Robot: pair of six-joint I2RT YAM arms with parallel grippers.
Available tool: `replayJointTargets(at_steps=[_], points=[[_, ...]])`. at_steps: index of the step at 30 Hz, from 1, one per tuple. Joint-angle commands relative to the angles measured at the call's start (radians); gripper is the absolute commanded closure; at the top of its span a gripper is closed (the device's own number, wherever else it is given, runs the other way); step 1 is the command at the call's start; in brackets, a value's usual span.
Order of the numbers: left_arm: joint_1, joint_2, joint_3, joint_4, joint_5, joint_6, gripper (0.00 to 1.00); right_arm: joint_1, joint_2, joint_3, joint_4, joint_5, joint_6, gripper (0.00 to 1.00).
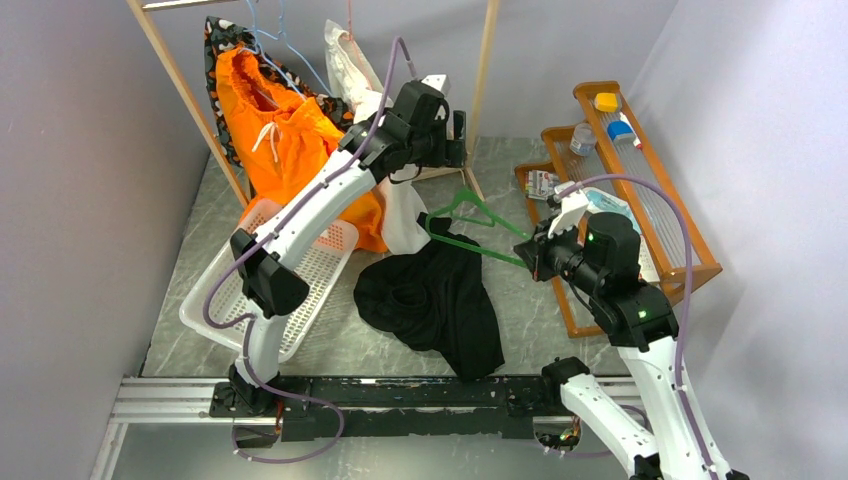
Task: Remove the shorts from the hanger
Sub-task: Adjust the hanger.
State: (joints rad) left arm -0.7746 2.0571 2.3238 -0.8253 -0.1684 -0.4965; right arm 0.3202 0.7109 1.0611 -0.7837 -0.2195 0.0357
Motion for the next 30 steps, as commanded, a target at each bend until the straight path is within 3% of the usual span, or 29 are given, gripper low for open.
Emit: replayJointTargets(at_steps=[1, 7, 13, 20, 25, 30], points=[[0.006, -0.004, 0.036, 0.079, 0.113, 0.025, 0.13, 0.002, -0.023, 0.021, 0.024, -0.025, -0.02, 1.0], [0.007, 0.024, 0.03, 0.079, 0.078, -0.003, 0.14, 0.002, -0.016, 0.028, 0.008, -0.033, -0.026, 1.0], [0.023, 0.017, 0.008, 0.031, -0.015, -0.039, 0.24, 0.002, -0.018, 0.029, 0.003, -0.008, -0.018, 1.0], [0.034, 0.034, 0.037, -0.017, -0.08, -0.052, 0.24, 0.002, -0.029, 0.033, -0.001, -0.014, -0.023, 1.0], [0.037, 0.047, 0.05, -0.013, -0.047, -0.057, 0.25, 0.003, -0.035, 0.035, -0.006, -0.014, -0.024, 1.0], [0.037, 0.024, 0.061, 0.016, 0.021, -0.081, 0.18, 0.002, -0.036, 0.032, 0.0, 0.035, -0.015, 1.0]])
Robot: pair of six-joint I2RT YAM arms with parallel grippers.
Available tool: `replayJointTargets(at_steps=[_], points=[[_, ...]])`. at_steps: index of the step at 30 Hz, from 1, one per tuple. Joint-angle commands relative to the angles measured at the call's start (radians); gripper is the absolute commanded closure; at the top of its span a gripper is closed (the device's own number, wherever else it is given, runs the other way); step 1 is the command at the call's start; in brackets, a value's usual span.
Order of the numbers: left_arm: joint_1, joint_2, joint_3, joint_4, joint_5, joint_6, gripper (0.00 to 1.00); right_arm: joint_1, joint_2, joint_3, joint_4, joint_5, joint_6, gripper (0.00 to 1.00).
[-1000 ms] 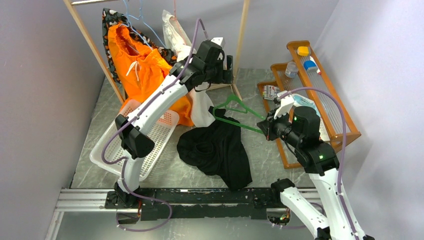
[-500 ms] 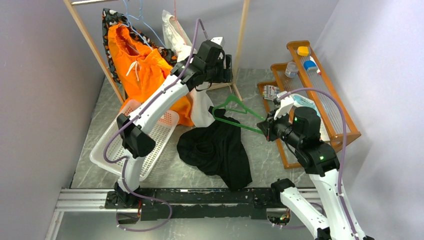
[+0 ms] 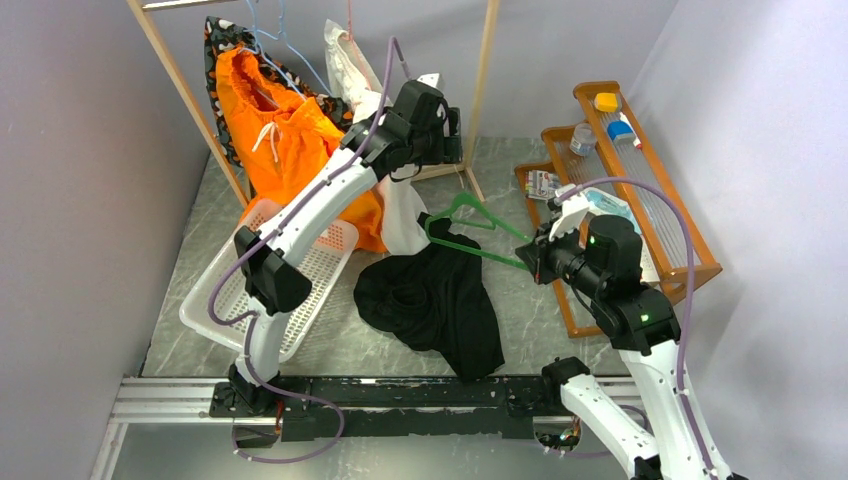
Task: Remove the shorts from the hanger
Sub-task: Adjust the hanger.
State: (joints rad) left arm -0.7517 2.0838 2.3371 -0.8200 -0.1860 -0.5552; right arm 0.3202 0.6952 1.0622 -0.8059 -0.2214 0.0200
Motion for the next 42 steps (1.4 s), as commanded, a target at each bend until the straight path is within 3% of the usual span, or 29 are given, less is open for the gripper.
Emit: replayJointTargets(at_steps=[1, 8, 14, 24, 30, 37, 42], points=[[0.014, -0.014, 0.05, 0.025, 0.064, -0.027, 0.17, 0.003, -0.023, 0.028, 0.029, 0.04, 0.0, 1.0], [0.015, -0.172, -0.063, 0.208, 0.203, -0.04, 0.1, 0.002, -0.014, 0.039, 0.053, 0.035, -0.004, 1.0], [0.014, -0.349, -0.205, 0.341, 0.239, -0.013, 0.08, 0.002, 0.035, 0.111, 0.122, 0.069, -0.011, 1.0], [0.014, -0.714, -0.604, 0.427, 0.016, 0.054, 0.05, 0.003, 0.204, 0.293, 0.198, 0.117, -0.121, 1.0], [0.015, -0.973, -0.875, 0.453, -0.112, 0.023, 0.03, 0.002, 0.333, 0.354, 0.397, 0.075, -0.131, 1.0], [0.015, -1.159, -1.029, 0.354, -0.134, -0.035, 0.03, 0.002, 0.493, 0.473, 0.55, -0.008, -0.092, 1.0], [0.015, -1.226, -1.112, 0.289, -0.161, -0.086, 0.03, 0.004, 0.589, 0.57, 0.57, -0.066, -0.081, 1.0]])
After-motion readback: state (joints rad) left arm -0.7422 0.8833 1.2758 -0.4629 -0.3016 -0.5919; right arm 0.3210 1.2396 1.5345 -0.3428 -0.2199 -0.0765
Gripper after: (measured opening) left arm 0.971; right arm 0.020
